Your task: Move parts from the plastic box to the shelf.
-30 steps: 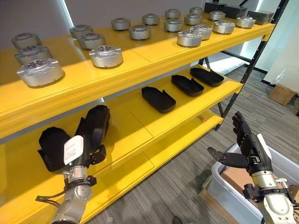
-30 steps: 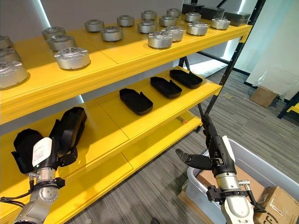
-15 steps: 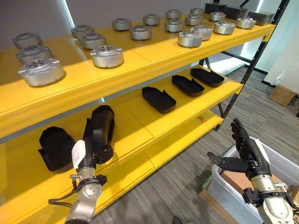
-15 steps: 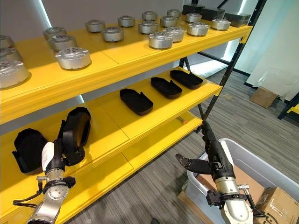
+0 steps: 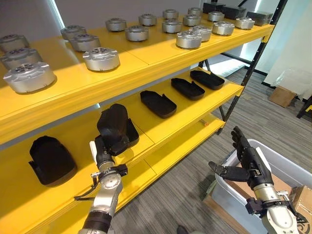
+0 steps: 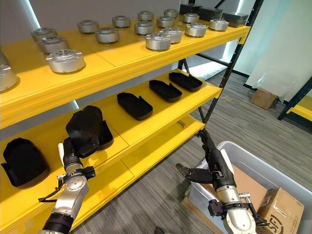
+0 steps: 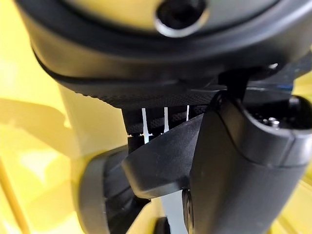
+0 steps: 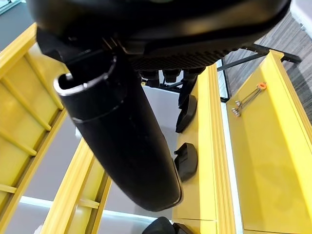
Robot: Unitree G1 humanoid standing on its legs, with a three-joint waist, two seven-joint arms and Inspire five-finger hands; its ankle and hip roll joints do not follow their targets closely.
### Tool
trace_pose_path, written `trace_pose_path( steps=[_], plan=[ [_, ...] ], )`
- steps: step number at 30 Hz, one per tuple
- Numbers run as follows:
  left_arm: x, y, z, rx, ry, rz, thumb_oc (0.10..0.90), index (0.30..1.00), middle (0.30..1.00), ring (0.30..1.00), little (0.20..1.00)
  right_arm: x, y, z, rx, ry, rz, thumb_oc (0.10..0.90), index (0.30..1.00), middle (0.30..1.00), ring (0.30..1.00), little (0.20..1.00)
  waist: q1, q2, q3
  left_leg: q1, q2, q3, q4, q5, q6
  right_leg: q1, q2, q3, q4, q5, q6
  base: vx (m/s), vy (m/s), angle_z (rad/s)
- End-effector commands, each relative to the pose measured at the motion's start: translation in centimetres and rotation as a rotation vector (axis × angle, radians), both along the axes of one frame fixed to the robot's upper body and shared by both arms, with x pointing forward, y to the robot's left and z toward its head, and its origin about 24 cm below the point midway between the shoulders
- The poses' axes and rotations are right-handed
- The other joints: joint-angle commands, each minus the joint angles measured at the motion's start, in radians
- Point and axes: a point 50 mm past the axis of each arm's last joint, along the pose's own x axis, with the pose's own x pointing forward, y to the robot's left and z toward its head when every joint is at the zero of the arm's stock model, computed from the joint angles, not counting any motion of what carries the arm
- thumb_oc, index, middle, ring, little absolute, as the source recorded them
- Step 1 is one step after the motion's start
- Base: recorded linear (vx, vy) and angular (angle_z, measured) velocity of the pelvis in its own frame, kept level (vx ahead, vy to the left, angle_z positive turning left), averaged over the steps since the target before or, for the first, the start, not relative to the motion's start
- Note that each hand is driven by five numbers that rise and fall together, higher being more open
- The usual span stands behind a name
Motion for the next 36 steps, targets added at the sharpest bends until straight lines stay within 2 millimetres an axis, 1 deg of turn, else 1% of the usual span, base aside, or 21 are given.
trace_pose_path(
  steps=[1, 5, 7, 8, 11, 13, 14, 15, 19, 20, 23, 27, 28, 30, 32, 36],
  plan=[
    [4.3, 0.0, 8.8, 0.015, -0.41, 0.027, 0.4, 0.3, 0.3, 0.3, 0.3, 1.4, 0.8, 5.8, -0.02, -0.329, 0.025, 0.9, 1.0, 1.0, 1.0, 1.0, 0.005, 0.003, -0.002, 0.129, -0.029, 0.014, -0.002, -0.115, 0.002, 0.02, 0.081, -0.008, 0.005, -0.018, 0.012, 0.01, 0.005, -0.05],
    [4.5, -0.1, 9.9, -0.028, -0.459, 0.054, 0.4, 0.3, 0.3, 0.3, 0.3, 1.4, 0.9, 6.0, -0.023, -0.338, 0.025, 0.9, 1.0, 1.0, 1.0, 1.0, -0.004, 0.0, -0.002, 0.128, -0.028, 0.02, -0.002, -0.117, 0.002, 0.013, 0.083, 0.001, 0.005, -0.014, 0.014, 0.0, -0.001, -0.07],
    [4.5, 0.0, 10.0, -0.035, -0.466, 0.066, 0.4, 0.3, 0.3, 0.3, 0.3, 1.4, 0.9, 6.0, -0.023, -0.339, 0.027, 0.9, 1.0, 1.0, 1.0, 1.0, -0.006, 0.0, -0.002, 0.128, -0.028, 0.022, -0.002, -0.117, 0.001, 0.01, 0.084, 0.003, 0.006, -0.013, 0.015, 0.0, 0.0, -0.05],
    [4.5, 0.2, 10.3, -0.042, -0.481, 0.088, 0.4, 0.3, 0.3, 0.3, 0.3, 1.4, 1.0, 6.0, -0.024, -0.342, 0.026, 0.9, 1.0, 1.0, 1.0, 1.0, -0.008, -0.001, -0.003, 0.128, -0.028, 0.026, -0.002, -0.117, 0.0, 0.008, 0.085, 0.006, 0.006, -0.012, 0.015, 0.01, -0.003, -0.09],
    [4.2, 0.1, 11.0, -0.029, -0.52, 0.087, 0.4, 0.3, 0.3, 0.3, 0.3, 1.4, 1.1, 6.2, -0.035, -0.352, 0.029, 0.9, 1.0, 1.0, 1.0, 1.0, -0.007, -0.003, -0.004, 0.129, -0.027, 0.029, -0.002, -0.117, -0.001, 0.008, 0.088, 0.011, 0.006, -0.011, 0.016, 0.01, -0.007, -0.11],
    [4.1, 0.1, 11.1, -0.019, -0.527, 0.089, 0.4, 0.3, 0.3, 0.3, 0.3, 1.4, 1.0, 6.3, -0.037, -0.353, 0.027, 0.9, 1.0, 1.0, 1.0, 1.0, -0.006, -0.004, -0.004, 0.13, -0.028, 0.029, -0.002, -0.117, 0.0, 0.009, 0.088, 0.011, 0.006, -0.012, 0.016, 0.0, 0.0, 0.0],
    [3.4, 0.3, 11.2, -0.002, -0.549, 0.096, 0.4, 0.3, 0.3, 0.3, 0.3, 1.4, 1.1, 6.4, -0.039, -0.362, 0.031, 0.9, 1.0, 1.0, 1.0, 1.0, -0.001, -0.005, -0.006, 0.134, -0.028, 0.027, -0.002, -0.119, 0.0, 0.013, 0.087, 0.011, 0.007, -0.013, 0.015, 0.0, 0.0, 0.0],
    [3.2, 0.4, 11.3, 0.006, -0.558, 0.093, 0.4, 0.3, 0.3, 0.3, 0.3, 1.4, 1.0, 6.5, -0.04, -0.364, 0.032, 0.9, 1.0, 1.0, 1.0, 1.0, 0.002, -0.006, -0.006, 0.134, -0.028, 0.025, -0.002, -0.12, 0.0, 0.014, 0.086, 0.009, 0.007, -0.014, 0.015, 0.0, 0.0, 0.0],
    [3.2, 0.4, 11.3, 0.006, -0.557, 0.093, 0.4, 0.3, 0.3, 0.3, 0.3, 1.4, 1.0, 6.5, -0.04, -0.364, 0.033, 0.9, 1.0, 1.0, 1.0, 1.0, 0.001, -0.006, -0.006, 0.135, -0.028, 0.025, -0.002, -0.12, 0.0, 0.015, 0.086, 0.009, 0.007, -0.014, 0.015, 0.0, 0.0, 0.0],
    [2.1, 0.5, 11.6, 0.05, -0.595, 0.062, 0.4, 0.3, 0.3, 0.3, 0.3, 1.5, 1.0, 6.8, -0.055, -0.382, 0.037, 0.9, 1.0, 1.0, 1.0, 1.0, 0.013, -0.006, -0.006, 0.137, -0.029, 0.016, -0.002, -0.12, 0.002, 0.022, 0.083, 0.001, 0.006, -0.016, 0.013, 0.0, 0.0, 0.0],
    [0.7, 0.7, 11.7, 0.099, -0.624, 0.015, 0.4, 0.3, 0.3, 0.3, 0.3, 1.6, 0.7, 7.2, -0.07, -0.399, 0.034, 0.9, 1.0, 1.0, 1.0, 1.0, 0.026, -0.006, -0.005, 0.133, -0.03, 0.007, -0.002, -0.119, 0.003, 0.024, 0.08, -0.009, 0.007, -0.017, 0.013, -0.01, 0.007, 0.04],
    [-1.2, 1.6, 11.6, 0.199, -0.63, -0.017, 0.4, 0.3, 0.3, 0.3, 0.3, 1.7, 0.2, 7.2, -0.07, -0.4, 0.029, 0.9, 1.0, 1.0, 1.0, 1.0, 0.048, -0.011, -0.006, 0.133, -0.031, -0.002, -0.002, -0.118, 0.005, 0.029, 0.077, -0.017, 0.007, -0.018, 0.012, -0.01, 0.003, 0.09],
    [-1.5, 1.8, 11.4, 0.202, -0.623, -0.02, 0.4, 0.3, 0.3, 0.3, 0.3, 1.8, 0.2, 7.2, -0.067, -0.397, 0.029, 0.9, 1.0, 1.0, 1.0, 1.0, 0.053, -0.013, -0.007, 0.128, -0.031, -0.003, -0.002, -0.112, 0.004, 0.025, 0.077, -0.017, 0.006, -0.013, 0.01, -0.01, 0.004, 0.09],
    [-1.9, 1.9, 11.2, 0.215, -0.614, -0.025, 0.4, 0.3, 0.3, 0.3, 0.3, 1.8, 0.1, 7.1, -0.069, -0.393, 0.029, 0.9, 1.0, 1.0, 1.0, 1.0, 0.055, -0.012, -0.008, 0.131, -0.031, -0.007, -0.002, -0.117, 0.005, 0.029, 0.077, -0.021, 0.007, -0.018, 0.011, -0.01, 0.001, 0.09],
    [-2.7, 2.0, 11.1, 0.26, -0.612, -0.062, 0.4, 0.3, 0.3, 0.3, 0.3, 1.8, -0.1, 7.1, -0.072, -0.389, 0.028, 0.9, 1.0, 1.0, 1.0, 1.0, 0.069, -0.016, -0.01, 0.125, -0.031, -0.012, -0.002, -0.109, 0.005, 0.026, 0.075, -0.027, 0.005, -0.012, 0.008, -0.04, -0.002, 0.13],
    [-3.4, 2.2, 11.2, 0.318, -0.608, -0.081, 0.4, 0.3, 0.3, 0.3, 0.3, 1.8, -0.3, 7.0, -0.071, -0.385, 0.026, 0.9, 1.0, 1.0, 1.0, 1.0, 0.079, -0.017, -0.011, 0.12, -0.032, -0.021, -0.002, -0.107, 0.006, 0.027, 0.072, -0.038, 0.006, -0.012, 0.007, -0.03, 0.01, 0.12]
  ],
)
